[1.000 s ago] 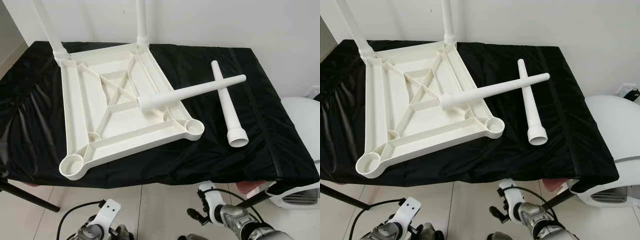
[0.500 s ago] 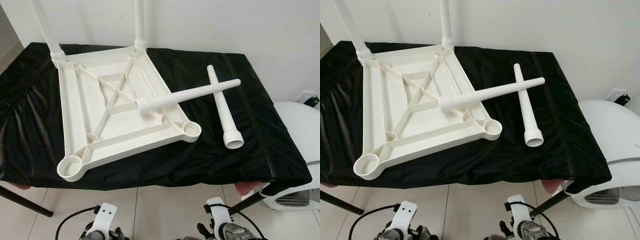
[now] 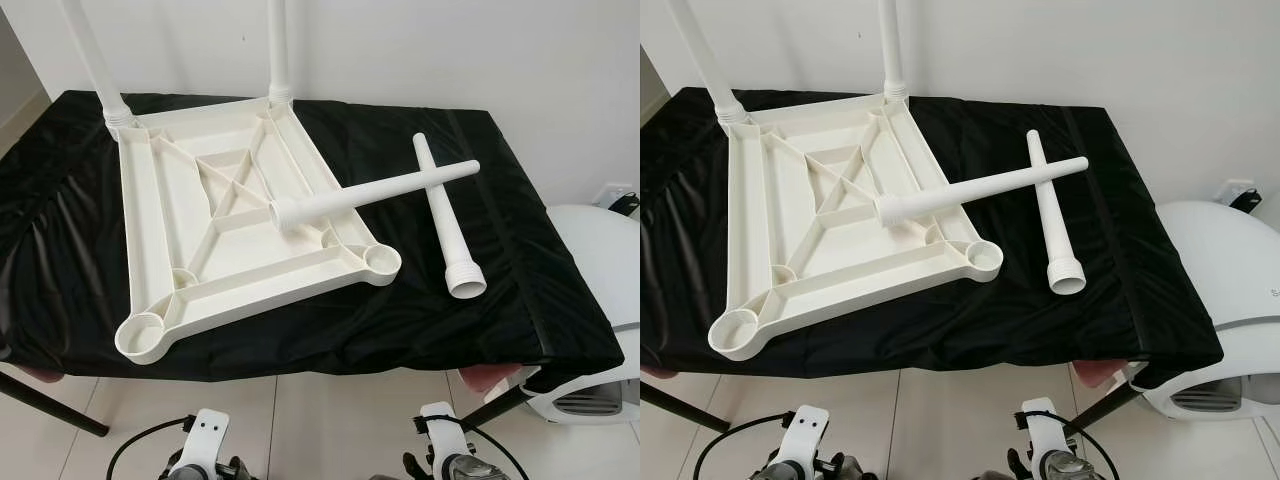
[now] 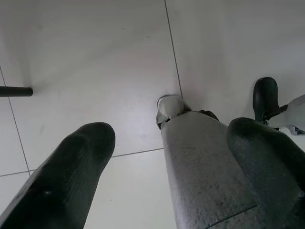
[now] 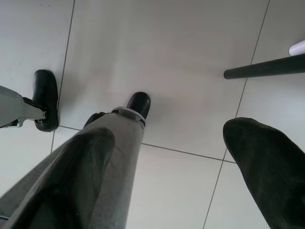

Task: Building children table

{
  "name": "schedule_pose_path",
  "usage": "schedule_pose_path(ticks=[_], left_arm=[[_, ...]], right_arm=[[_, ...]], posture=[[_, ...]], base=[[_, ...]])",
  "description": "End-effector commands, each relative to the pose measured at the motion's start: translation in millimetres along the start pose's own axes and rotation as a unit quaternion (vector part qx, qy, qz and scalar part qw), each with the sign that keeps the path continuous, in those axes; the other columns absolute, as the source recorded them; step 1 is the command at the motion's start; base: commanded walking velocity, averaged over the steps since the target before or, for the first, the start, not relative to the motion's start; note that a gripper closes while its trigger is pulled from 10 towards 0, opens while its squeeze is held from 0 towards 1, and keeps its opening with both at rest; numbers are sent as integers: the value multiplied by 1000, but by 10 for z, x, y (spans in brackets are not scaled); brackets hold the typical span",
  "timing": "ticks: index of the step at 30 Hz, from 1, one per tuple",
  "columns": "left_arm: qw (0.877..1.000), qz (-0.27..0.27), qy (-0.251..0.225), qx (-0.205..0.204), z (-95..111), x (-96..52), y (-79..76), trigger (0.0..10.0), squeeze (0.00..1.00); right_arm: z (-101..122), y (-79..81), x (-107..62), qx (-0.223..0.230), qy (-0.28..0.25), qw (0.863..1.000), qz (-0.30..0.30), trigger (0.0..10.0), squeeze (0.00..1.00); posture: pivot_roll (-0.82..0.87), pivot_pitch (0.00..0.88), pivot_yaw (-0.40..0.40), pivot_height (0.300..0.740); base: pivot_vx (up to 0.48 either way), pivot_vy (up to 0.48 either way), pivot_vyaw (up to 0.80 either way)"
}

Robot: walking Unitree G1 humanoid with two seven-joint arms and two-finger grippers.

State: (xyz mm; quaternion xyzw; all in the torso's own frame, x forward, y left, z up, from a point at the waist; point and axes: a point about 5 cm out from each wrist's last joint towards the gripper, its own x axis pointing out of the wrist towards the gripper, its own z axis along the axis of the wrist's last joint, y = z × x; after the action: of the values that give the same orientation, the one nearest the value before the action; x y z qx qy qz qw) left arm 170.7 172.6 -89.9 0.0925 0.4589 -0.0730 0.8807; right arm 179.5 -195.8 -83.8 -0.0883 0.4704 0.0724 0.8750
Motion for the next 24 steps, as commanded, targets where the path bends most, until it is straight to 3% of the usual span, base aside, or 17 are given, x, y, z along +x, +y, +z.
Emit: schedule_pose_path(ticks=[1, 15, 19, 22, 23, 24], left_arm=[[1000, 15, 7, -2, -23, 0, -16, 10000, 0], [998, 30, -17, 47, 119, 29, -75, 10000, 0], [999, 29, -6, 35, 90, 29, -88, 10000, 0], [999, 15, 8, -31, 37, 25, -117, 10000, 0], [999, 15, 8, -31, 37, 25, -117, 10000, 0], [998, 7, 13, -66, 16, 22, -132, 10000, 0]], right_arm=[[-69, 21, -8, 4, 9, 1000, -3, 10000, 0], [-36, 45, 2, -8, 3, 1000, -14, 10000, 0], [-32, 48, 4, -12, 4, 1000, -17, 10000, 0], [-71, 73, 3, -16, 14, 1000, -20, 10000, 0], [-71, 73, 3, -16, 14, 1000, -20, 10000, 0], [-84, 89, 3, -21, 17, 999, -19, 10000, 0]], posture=[[-17, 0, 11, 740], [-13, 0, 3, 740], [3, 0, -12, 740], [11, 0, -15, 740], [11, 0, -15, 740], [12, 0, -15, 740]], base=[[0, 0, 0], [0, 0, 0], [0, 0, 0], [0, 0, 0], [0, 0, 0], [0, 0, 0]])
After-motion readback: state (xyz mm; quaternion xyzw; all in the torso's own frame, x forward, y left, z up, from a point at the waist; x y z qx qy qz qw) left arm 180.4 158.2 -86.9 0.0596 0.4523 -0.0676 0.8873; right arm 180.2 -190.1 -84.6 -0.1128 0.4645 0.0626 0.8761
